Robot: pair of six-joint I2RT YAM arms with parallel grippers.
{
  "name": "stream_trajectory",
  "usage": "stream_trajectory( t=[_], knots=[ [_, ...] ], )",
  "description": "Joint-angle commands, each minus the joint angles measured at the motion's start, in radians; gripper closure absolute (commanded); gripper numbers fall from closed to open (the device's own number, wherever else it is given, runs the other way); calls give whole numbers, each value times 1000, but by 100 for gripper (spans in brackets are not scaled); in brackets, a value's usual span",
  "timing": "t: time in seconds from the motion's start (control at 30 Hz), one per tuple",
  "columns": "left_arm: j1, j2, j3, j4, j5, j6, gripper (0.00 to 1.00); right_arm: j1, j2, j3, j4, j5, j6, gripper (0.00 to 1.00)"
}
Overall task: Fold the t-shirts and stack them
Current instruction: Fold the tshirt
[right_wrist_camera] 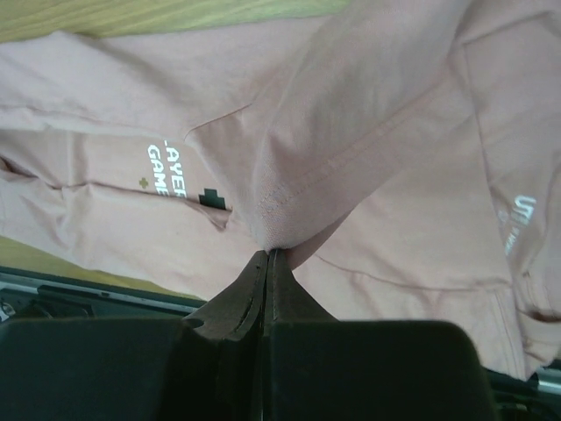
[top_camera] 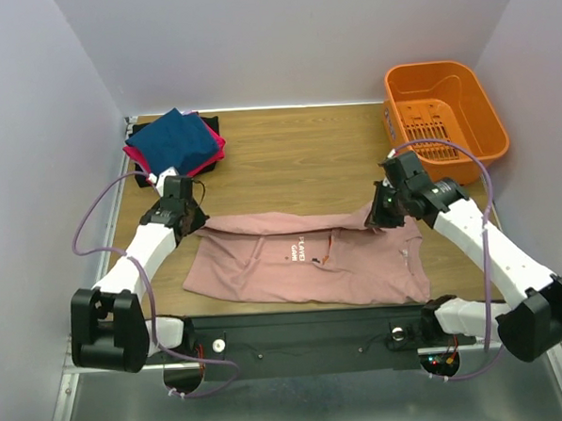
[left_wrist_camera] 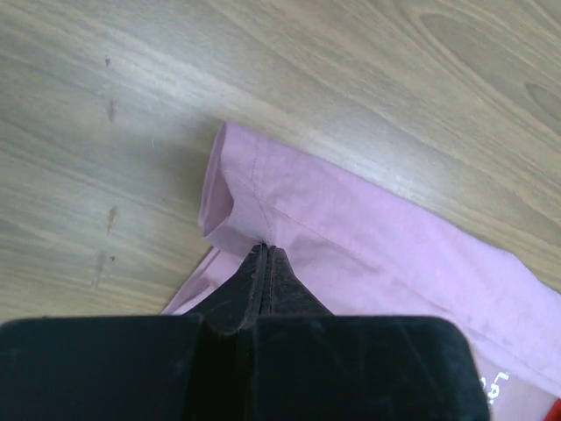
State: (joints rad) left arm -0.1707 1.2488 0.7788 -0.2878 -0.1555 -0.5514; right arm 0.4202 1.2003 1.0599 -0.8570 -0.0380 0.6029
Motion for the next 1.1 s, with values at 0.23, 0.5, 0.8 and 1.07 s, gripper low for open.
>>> stream_trajectory(
  t=[0.23, 0.5, 0.8, 1.07],
  knots=[
    [-32, -215, -85, -57, 24, -38, 100, 8, -208, -40, -177, 47, 34, 100],
    [-78, -282, -55, -145, 10, -126, 100, 8, -255, -44, -234, 43, 3, 100],
    [-85, -411, 19, -290, 33, -225, 43, 14, -228, -95, -229, -112, -98, 73],
    [-85, -286, 86, -217, 20, -219, 27, 14, -125, -51, -163, -2, -144, 25]
  ],
)
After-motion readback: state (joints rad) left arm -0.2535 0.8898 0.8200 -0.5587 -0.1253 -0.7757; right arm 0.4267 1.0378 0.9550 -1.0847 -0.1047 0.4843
